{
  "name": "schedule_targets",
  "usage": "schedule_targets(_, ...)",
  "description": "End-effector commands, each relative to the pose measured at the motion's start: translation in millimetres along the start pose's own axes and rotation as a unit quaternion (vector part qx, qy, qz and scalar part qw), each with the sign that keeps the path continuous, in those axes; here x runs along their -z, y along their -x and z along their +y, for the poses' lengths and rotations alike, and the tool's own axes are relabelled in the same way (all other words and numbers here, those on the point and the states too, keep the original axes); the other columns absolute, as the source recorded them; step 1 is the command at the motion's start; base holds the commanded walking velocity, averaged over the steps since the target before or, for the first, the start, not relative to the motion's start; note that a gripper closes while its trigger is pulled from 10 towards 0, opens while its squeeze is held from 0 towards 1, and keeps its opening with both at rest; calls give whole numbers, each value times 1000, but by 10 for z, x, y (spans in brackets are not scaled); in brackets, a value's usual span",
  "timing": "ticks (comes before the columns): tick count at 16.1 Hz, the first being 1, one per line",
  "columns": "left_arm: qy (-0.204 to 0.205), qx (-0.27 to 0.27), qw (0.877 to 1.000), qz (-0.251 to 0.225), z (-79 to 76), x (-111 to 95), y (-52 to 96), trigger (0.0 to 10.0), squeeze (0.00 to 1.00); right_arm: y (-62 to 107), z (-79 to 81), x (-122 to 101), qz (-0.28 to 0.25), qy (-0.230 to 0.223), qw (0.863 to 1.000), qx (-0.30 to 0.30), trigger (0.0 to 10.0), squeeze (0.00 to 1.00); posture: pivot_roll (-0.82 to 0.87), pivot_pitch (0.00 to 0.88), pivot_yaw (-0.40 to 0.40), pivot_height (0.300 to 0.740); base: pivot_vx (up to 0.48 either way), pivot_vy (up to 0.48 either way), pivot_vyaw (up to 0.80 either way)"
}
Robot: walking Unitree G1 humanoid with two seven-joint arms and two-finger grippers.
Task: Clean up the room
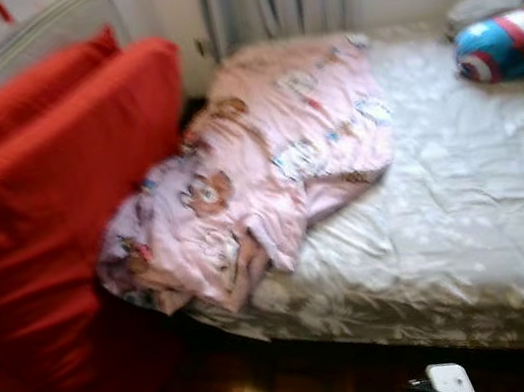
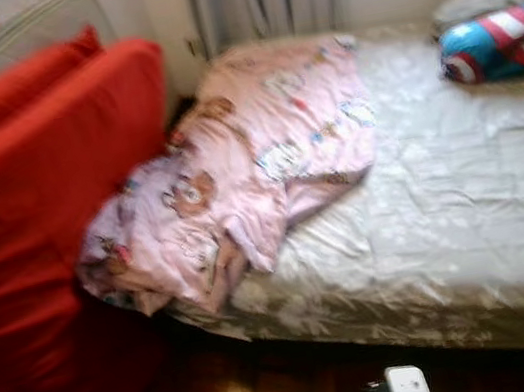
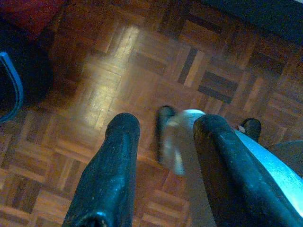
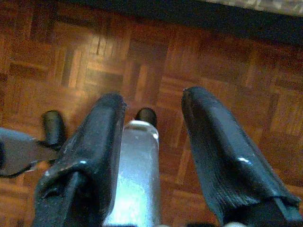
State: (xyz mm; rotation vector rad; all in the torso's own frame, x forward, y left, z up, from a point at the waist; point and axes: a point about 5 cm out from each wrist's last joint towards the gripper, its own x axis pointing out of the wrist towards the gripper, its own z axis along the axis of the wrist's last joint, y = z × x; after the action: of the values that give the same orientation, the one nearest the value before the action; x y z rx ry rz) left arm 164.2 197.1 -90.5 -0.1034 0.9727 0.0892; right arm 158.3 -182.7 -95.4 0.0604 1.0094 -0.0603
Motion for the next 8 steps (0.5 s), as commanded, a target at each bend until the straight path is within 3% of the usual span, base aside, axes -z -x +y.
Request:
schedule_targets(1, -9, -12, 1000, 6, 107, 25, 19, 10000, 0, -14, 100, -38, -5, 0, 1000, -14, 10000, 0, 32, 51, 14, 740, 0, 0, 0)
schedule_targets(4, -4, -9, 1000, 1, 99, 17, 18, 10000, 0, -14, 94, -39, -5, 5, 1000, -14, 10000, 0, 33, 59, 13, 740, 0, 0, 0)
schedule_targets(8, -1, -11, 1000, 4, 101, 22, 18, 10000, 0, -13, 97, -34, -5, 3, 1000, -17, 10000, 0, 35, 61, 11, 740, 0, 0, 713)
